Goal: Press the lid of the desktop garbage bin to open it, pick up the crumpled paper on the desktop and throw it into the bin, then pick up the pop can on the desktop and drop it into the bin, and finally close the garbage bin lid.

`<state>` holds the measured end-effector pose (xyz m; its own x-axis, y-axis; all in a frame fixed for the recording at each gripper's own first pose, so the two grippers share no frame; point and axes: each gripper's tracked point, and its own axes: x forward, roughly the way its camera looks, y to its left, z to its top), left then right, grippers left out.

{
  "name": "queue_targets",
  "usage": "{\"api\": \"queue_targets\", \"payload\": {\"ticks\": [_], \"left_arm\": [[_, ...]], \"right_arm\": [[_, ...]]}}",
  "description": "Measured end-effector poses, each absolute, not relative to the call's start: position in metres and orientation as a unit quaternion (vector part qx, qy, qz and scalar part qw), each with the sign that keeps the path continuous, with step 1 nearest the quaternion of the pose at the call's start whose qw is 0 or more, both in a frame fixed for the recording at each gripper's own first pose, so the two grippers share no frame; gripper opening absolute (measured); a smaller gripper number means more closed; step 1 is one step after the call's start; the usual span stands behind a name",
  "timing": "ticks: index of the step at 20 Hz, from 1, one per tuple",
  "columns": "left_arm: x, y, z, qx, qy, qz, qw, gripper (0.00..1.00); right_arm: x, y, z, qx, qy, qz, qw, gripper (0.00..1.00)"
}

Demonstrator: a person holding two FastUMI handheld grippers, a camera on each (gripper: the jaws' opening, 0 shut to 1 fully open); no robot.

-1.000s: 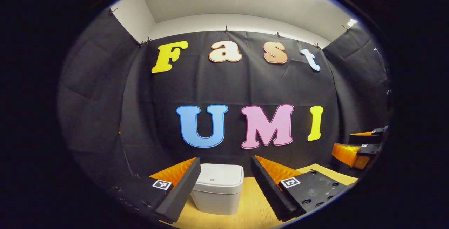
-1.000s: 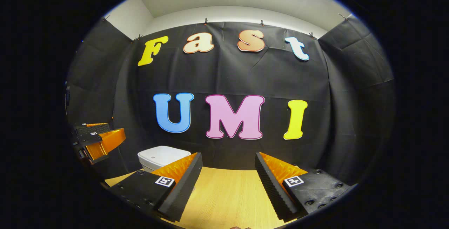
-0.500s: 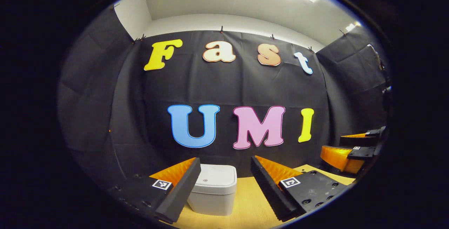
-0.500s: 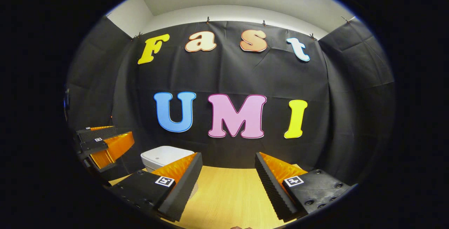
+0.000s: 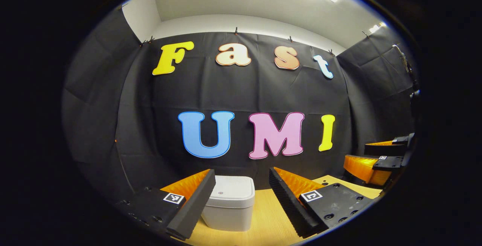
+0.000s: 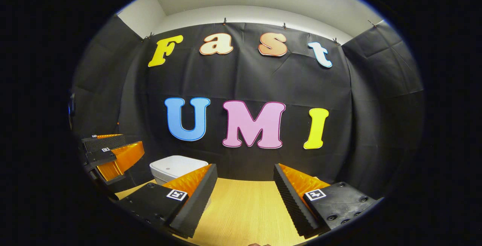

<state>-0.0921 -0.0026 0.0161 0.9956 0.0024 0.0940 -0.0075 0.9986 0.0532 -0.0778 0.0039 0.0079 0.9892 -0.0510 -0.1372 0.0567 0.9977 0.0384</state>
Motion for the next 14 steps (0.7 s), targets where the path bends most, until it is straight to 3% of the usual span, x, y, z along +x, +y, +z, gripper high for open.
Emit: {"api": "queue_targets", "payload": {"ticks": [14], "left_arm": [[-0.1001, -0.0051, 0.0194, 0.033, -0.052, -0.001, 0.998, 0.96]], "right_arm": [[-0.0798, 0.0039, 0.0064, 0.024, 0.072, -0.025, 0.997, 0.97]]}}
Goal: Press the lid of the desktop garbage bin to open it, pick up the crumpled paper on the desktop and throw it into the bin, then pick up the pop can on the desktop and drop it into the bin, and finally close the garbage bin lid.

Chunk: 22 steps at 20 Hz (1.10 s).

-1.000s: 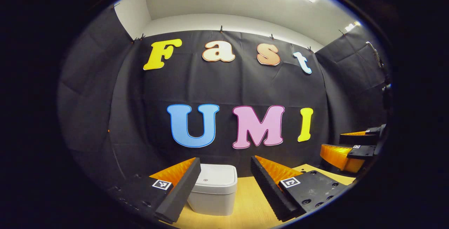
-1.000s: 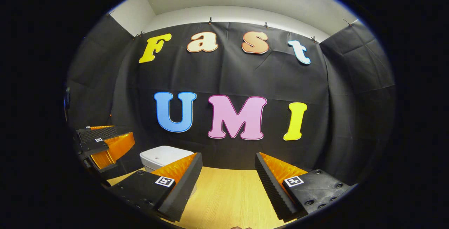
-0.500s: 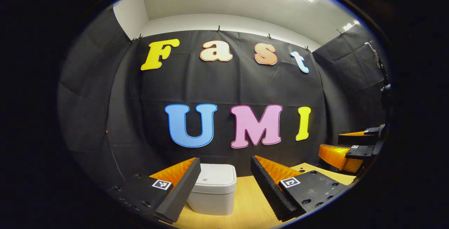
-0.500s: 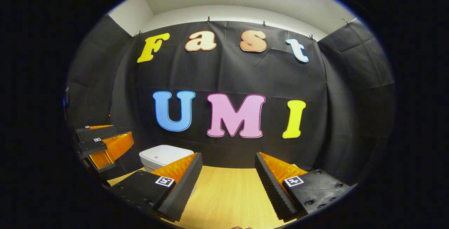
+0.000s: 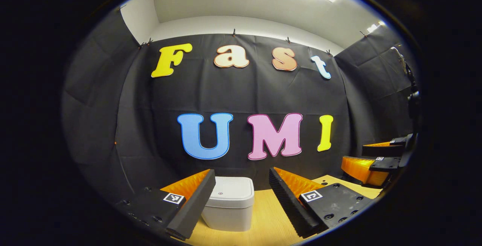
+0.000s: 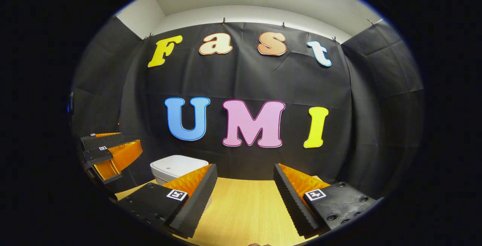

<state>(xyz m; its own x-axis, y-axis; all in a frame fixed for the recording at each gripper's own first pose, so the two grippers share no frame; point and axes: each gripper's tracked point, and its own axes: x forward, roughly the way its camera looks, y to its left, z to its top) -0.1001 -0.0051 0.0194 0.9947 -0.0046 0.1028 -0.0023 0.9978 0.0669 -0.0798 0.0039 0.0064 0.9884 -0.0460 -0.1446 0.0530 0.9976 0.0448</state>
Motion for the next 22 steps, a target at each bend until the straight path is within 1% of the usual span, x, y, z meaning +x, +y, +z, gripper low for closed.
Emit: {"api": "queue_targets", "payload": {"ticks": [22], "left_arm": [[-0.0981, -0.0075, 0.0122, 0.028, -0.048, -0.012, 0.998, 0.96]], "right_arm": [[-0.086, -0.001, 0.0019, 0.023, 0.077, -0.04, 0.996, 0.97]]}}
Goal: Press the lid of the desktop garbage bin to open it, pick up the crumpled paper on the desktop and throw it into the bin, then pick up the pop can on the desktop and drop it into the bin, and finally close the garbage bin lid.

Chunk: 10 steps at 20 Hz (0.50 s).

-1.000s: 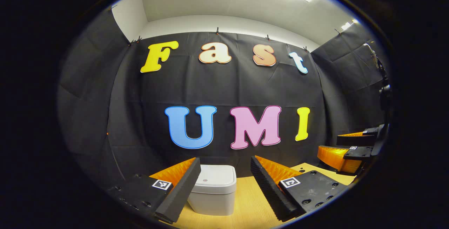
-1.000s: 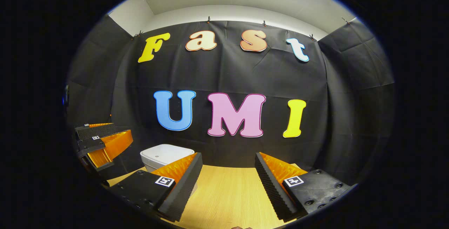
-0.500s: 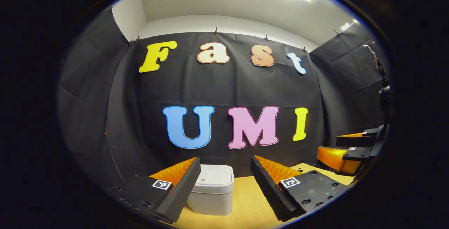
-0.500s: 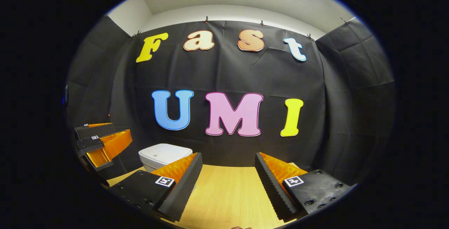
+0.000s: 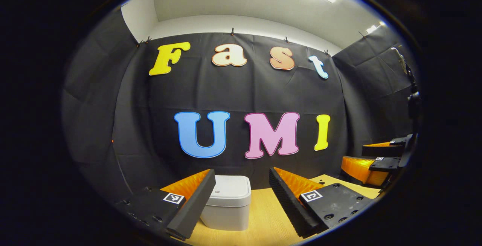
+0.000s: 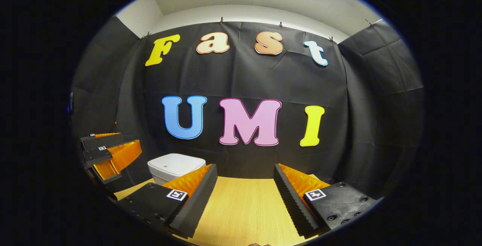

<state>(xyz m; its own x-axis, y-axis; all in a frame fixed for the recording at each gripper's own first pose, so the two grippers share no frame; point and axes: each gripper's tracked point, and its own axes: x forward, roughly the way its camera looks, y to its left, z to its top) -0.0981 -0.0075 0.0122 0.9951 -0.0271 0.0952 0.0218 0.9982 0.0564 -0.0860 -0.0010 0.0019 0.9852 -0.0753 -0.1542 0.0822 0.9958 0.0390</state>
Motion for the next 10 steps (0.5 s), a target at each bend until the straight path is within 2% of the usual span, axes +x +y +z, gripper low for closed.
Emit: {"api": "queue_targets", "payload": {"ticks": [10], "left_arm": [[-0.095, -0.017, 0.009, 0.023, -0.048, -0.011, 0.999, 0.96]], "right_arm": [[-0.088, -0.014, 0.001, 0.019, 0.078, -0.041, 0.996, 0.97]]}}
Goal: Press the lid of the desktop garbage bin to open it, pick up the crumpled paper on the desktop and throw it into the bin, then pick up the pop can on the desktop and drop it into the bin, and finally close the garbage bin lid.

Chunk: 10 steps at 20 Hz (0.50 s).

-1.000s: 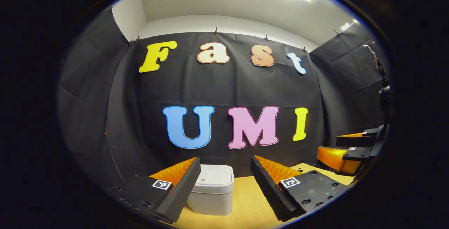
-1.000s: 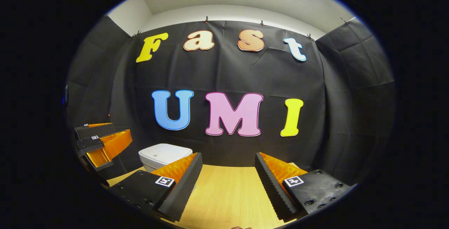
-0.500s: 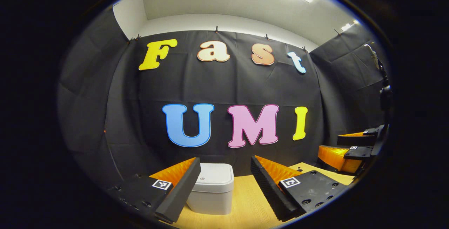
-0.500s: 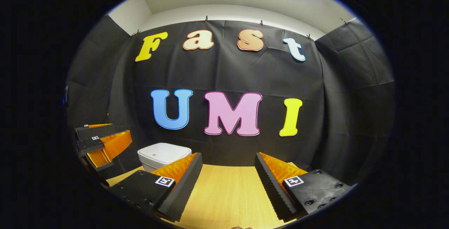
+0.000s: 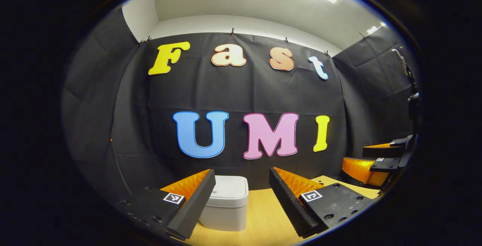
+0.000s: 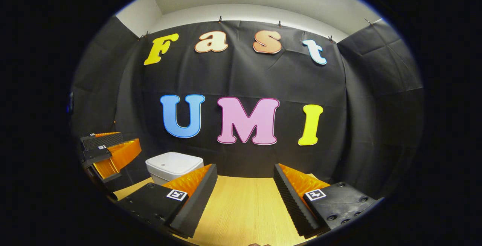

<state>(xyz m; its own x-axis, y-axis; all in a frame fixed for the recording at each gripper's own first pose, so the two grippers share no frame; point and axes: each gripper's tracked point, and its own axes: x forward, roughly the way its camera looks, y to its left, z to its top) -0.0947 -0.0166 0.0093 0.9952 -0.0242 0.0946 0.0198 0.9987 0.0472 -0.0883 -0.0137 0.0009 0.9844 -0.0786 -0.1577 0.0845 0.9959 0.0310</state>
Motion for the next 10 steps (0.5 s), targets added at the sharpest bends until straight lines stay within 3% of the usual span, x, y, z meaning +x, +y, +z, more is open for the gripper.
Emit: {"api": "queue_targets", "payload": {"ticks": [10], "left_arm": [[-0.09, -0.026, 0.012, 0.026, -0.048, 0.001, 0.999, 0.96]], "right_arm": [[-0.085, -0.025, 0.0, 0.027, 0.08, -0.031, 0.996, 0.97]]}}
